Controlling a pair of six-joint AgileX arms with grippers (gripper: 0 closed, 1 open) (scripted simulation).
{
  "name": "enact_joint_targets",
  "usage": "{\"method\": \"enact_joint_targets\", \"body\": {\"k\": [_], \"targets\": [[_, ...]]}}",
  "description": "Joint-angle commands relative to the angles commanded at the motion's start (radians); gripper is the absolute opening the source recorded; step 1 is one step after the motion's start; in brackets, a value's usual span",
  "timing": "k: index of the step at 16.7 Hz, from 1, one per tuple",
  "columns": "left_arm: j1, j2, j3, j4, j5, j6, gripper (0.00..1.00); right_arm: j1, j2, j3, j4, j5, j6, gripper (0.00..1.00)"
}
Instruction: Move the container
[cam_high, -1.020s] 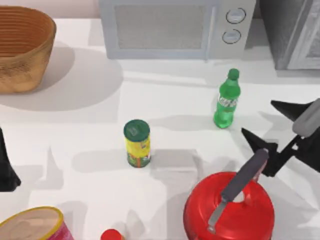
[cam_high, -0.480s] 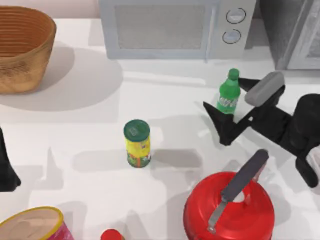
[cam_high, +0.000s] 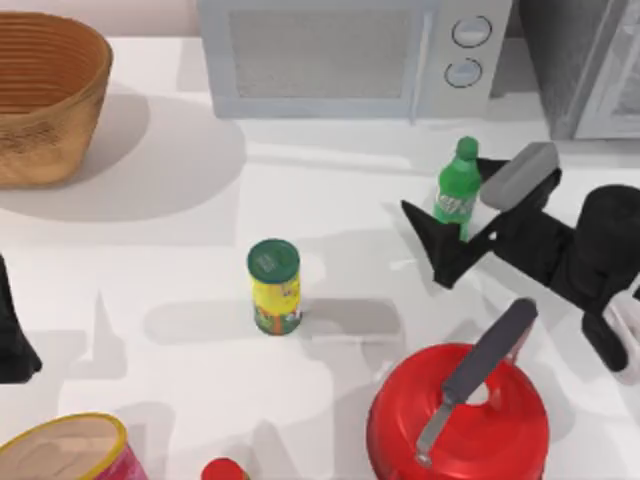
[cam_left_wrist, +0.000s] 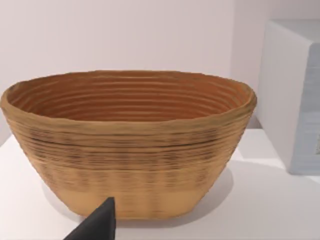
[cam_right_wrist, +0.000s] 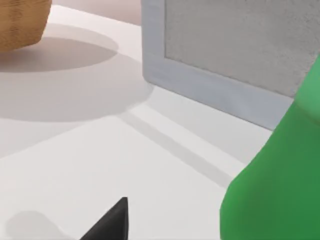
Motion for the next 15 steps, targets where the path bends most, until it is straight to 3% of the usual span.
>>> {"method": "enact_joint_targets", "body": {"k": [10,15], "targets": [[0.000,0.000,0.000,0.000,0.000,0.000,1.00,0.000,0.000,0.000,0.000,0.000,0.000,0.02],[0.000,0.000,0.000,0.000,0.000,0.000,1.00,0.000,0.000,0.000,0.000,0.000,0.000,0.00]]}}
